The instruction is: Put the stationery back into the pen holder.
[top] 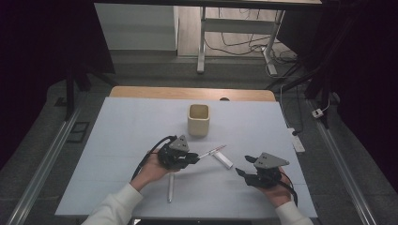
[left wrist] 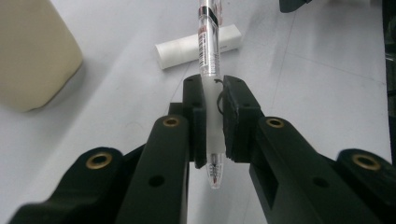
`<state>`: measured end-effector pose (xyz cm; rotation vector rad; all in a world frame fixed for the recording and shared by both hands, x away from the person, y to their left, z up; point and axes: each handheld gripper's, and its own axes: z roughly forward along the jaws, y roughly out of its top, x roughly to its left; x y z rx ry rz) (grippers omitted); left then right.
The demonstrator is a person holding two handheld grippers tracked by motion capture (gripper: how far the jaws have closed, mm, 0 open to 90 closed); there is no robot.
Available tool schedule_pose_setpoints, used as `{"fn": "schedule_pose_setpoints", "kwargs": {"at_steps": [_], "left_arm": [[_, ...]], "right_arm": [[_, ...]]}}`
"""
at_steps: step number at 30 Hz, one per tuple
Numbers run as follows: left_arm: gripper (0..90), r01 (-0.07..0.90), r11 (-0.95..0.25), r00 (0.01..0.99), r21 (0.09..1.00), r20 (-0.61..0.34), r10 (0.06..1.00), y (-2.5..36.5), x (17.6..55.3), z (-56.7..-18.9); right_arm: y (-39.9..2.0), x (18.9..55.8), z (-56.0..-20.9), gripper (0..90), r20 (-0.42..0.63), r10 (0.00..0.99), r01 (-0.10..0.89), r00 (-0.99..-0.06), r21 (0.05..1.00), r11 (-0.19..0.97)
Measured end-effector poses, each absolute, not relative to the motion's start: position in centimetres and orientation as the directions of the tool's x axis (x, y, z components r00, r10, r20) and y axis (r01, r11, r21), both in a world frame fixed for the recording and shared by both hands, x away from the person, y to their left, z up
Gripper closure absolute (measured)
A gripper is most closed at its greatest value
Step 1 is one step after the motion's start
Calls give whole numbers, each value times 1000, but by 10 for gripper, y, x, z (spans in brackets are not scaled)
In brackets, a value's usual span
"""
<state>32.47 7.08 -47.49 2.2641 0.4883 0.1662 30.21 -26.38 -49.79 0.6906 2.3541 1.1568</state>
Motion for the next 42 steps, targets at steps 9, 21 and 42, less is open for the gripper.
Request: {"fn": "schedule_pose_setpoints", "kwargs": {"at_steps": [9, 21, 42], "left_arm": [[794, 276, -641, 928, 716, -27, 371, 62, 322, -480], [794, 269, -671, 937, 690, -26, 349, 52, 320, -487], [794, 256, -688, 945, 679, -27, 326, 48, 319, -489]], "right_arm": [[-250, 297, -495, 361, -181, 581, 217, -793, 807, 548], [-235, 296, -491, 353, -200, 557, 187, -806, 807, 560], [-192, 301, -482, 373, -251, 477, 129, -842, 765, 631]]}}
